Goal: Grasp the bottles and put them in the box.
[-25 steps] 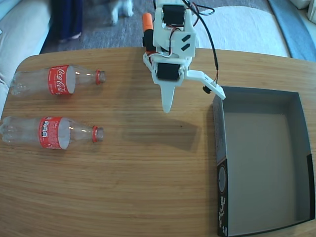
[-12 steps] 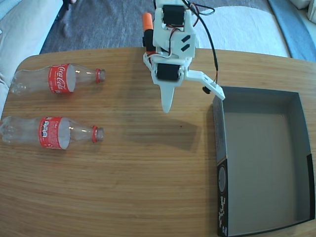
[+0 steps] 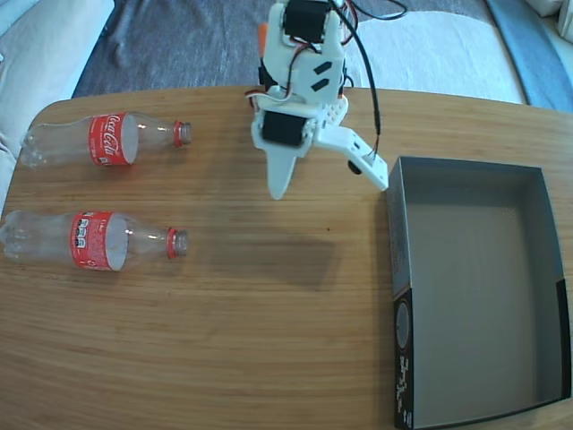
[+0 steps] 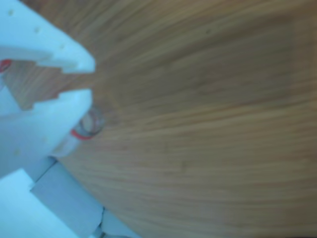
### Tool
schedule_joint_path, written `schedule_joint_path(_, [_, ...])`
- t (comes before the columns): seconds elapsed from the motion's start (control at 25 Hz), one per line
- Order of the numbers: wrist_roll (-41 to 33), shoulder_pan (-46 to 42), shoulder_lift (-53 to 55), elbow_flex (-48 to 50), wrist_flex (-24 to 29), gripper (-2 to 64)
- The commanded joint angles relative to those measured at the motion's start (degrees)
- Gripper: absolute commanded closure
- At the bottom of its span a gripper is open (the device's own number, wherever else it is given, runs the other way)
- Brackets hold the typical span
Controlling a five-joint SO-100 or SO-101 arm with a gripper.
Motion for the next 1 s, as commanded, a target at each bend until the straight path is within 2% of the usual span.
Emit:
schedule_joint_path(0.0, [-3.4, 2.8, -5.0, -8.2, -0.7, 61.0])
schedule_joint_path(0.44, [-23.6, 13.1, -33.4, -30.5, 0.1, 61.0])
schedule_joint_path(0.84, [-24.8, 17.1, -51.2, -44.4, 0.2, 61.0])
schedule_joint_path(0.96, [-24.8, 18.8, -54.8, -47.4, 1.6, 61.0])
